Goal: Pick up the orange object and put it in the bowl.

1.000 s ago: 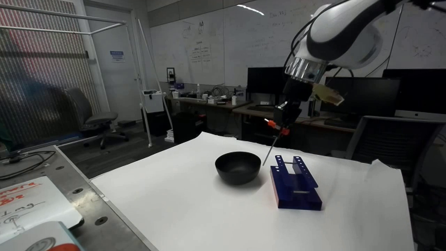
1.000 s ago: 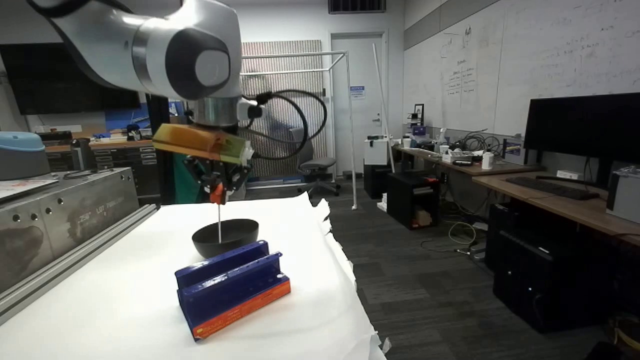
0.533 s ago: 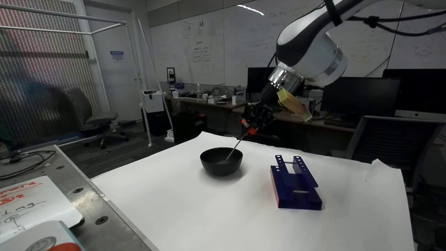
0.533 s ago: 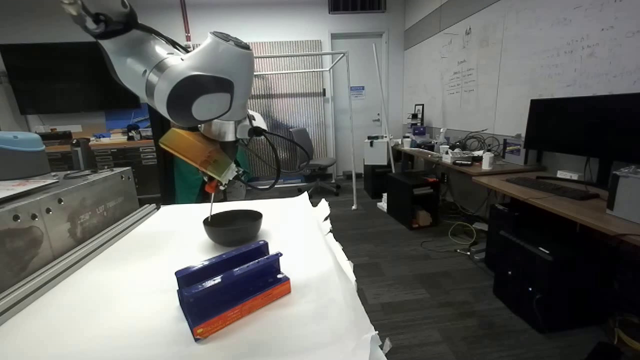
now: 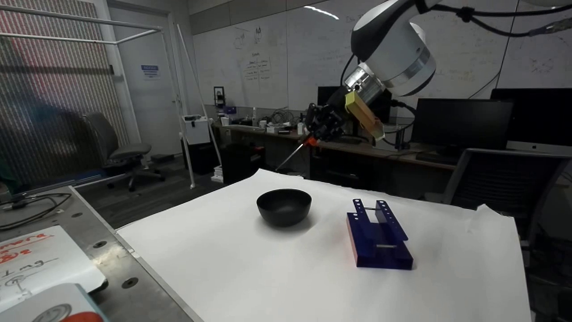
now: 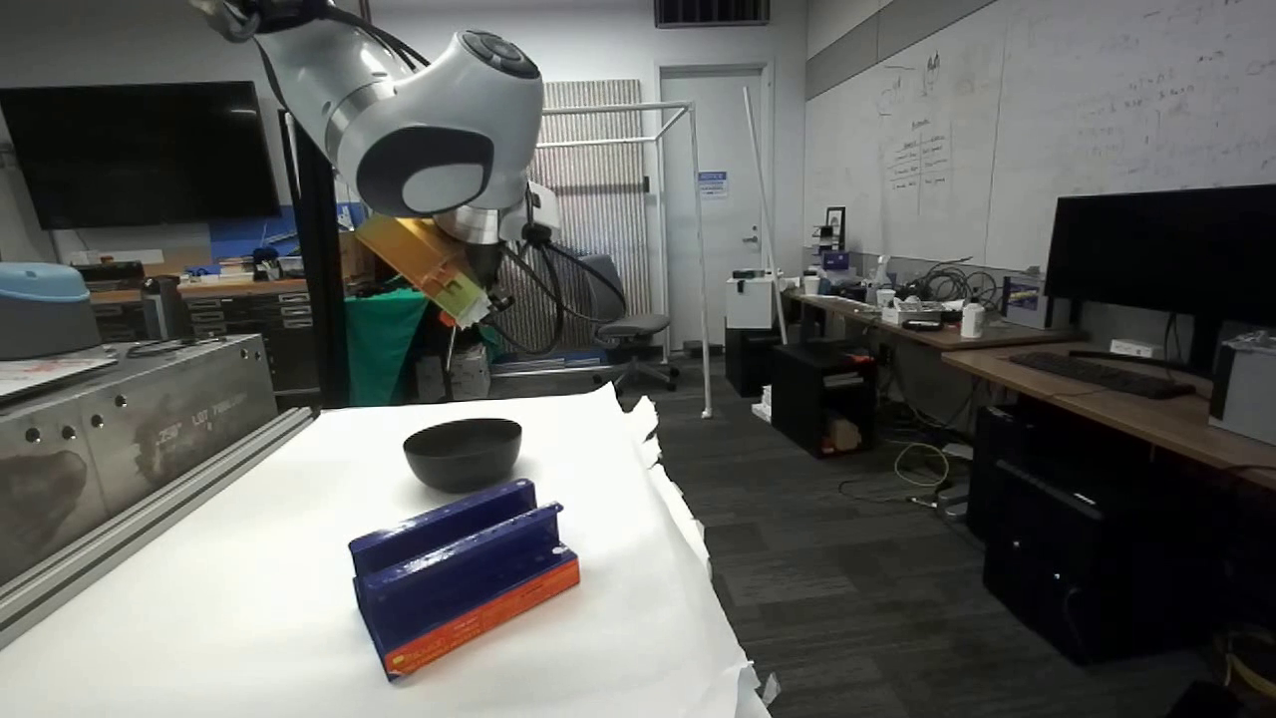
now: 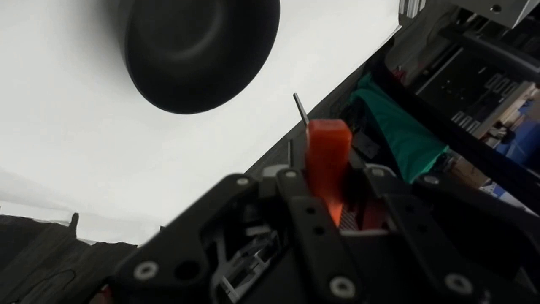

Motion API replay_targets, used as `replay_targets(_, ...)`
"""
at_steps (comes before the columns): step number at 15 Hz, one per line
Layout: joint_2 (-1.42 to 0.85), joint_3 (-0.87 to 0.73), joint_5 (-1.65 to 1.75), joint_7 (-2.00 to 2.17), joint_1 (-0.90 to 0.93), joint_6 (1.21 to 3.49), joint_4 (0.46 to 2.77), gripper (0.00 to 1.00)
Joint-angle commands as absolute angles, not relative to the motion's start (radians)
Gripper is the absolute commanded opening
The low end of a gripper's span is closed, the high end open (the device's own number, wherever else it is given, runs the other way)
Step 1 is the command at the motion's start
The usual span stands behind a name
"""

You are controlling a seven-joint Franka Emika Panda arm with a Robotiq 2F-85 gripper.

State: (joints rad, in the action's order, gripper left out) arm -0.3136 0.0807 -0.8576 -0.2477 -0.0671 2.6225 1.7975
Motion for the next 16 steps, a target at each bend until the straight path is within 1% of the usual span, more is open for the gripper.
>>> replay_targets(1,-0.425,0.108,-0.964,-0.323,-0.083,2.689,1.717,0.11)
replay_targets(9,-0.676,0.109,-0.916,-0.284,-0.082,2.663,1.575,0.13)
replay_targets(10,-0.697,0.109,-0.906,-0.276,-0.080,2.658,1.557,0.15)
replay_targets(11,-0.714,0.112,-0.898,-0.275,-0.080,2.655,1.539,0.23)
replay_targets(12,-0.726,0.116,-0.891,-0.280,-0.079,2.655,1.522,0.18)
replay_targets(13,-0.736,0.112,-0.870,-0.268,-0.076,2.637,1.507,0.48)
replay_targets(15,-0.743,0.122,-0.845,-0.265,-0.088,2.593,1.488,0.47)
replay_targets(16,-0.736,0.125,-0.828,-0.264,-0.092,2.562,1.490,0.54)
